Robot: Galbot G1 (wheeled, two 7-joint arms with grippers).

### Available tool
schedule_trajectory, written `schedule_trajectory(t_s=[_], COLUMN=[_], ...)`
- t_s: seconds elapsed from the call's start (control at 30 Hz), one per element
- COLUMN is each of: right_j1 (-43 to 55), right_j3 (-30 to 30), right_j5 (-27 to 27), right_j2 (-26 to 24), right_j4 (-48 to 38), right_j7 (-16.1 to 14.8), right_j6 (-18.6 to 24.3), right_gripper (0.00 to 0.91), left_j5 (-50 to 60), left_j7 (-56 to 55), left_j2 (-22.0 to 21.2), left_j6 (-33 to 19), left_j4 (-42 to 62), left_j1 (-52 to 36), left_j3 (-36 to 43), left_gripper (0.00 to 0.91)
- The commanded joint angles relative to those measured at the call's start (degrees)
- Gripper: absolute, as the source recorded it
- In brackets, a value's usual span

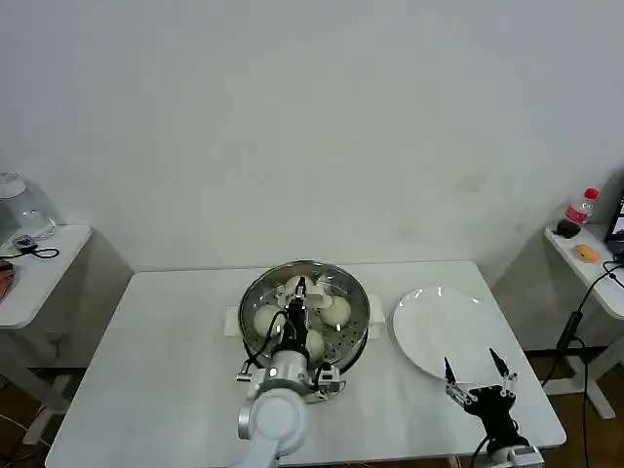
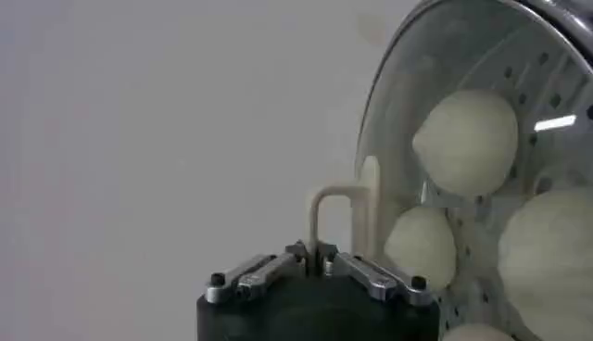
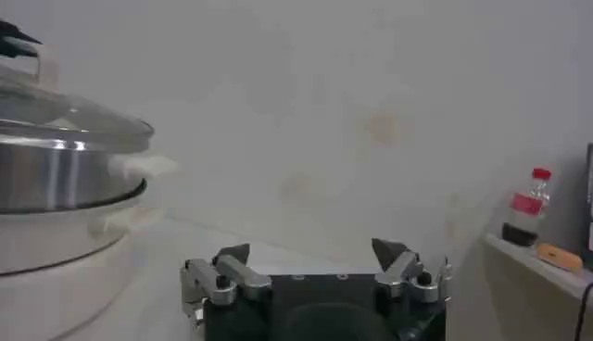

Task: Take steamed baozi put them in steamer then cover it.

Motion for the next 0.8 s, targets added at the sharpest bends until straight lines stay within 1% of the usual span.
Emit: schedule_trajectory(t_s=[0.03, 0.2, 0.33, 0.4, 0.6, 0.7, 0.8], right_j1=[0.0, 0.0, -0.1, -0.1, -0.1, -0.1, -0.3], right_j3=[0.0, -0.3, -0.4, -0.4, -0.4, -0.4, -0.3], right_j5=[0.0, -0.2, -0.2, -0.2, -0.3, -0.2, 0.0], right_j2=[0.0, 0.2, 0.2, 0.2, 0.2, 0.1, -0.3], right_j4=[0.0, 0.0, 0.0, 0.0, -0.3, -0.5, -0.5], right_j7=[0.0, 0.0, 0.0, 0.0, 0.0, 0.0, 0.0], right_j6=[0.0, 0.0, 0.0, 0.0, 0.1, 0.1, 0.2], right_gripper=[0.907, 0.907, 0.907, 0.907, 0.907, 0.907, 0.907], left_j5=[0.2, 0.0, -0.7, -1.0, -5.1, -8.5, -10.4], left_j7=[-0.2, 0.0, 0.2, 0.3, 0.4, 0.1, -1.1], left_j2=[0.0, 0.4, 1.3, 2.1, 5.9, 8.1, 9.2], left_j6=[-0.3, -0.3, -0.3, -0.3, -0.8, -1.4, -2.8], left_j4=[-0.4, -1.8, -4.9, -6.3, -15.1, -20.0, -23.8], left_j1=[0.2, 0.9, 2.5, 3.5, 8.1, 12.2, 16.8], left_j3=[-0.1, -0.2, 0.3, 0.5, 0.7, 0.3, -1.4], left_gripper=[0.907, 0.907, 0.907, 0.907, 0.907, 0.907, 0.907])
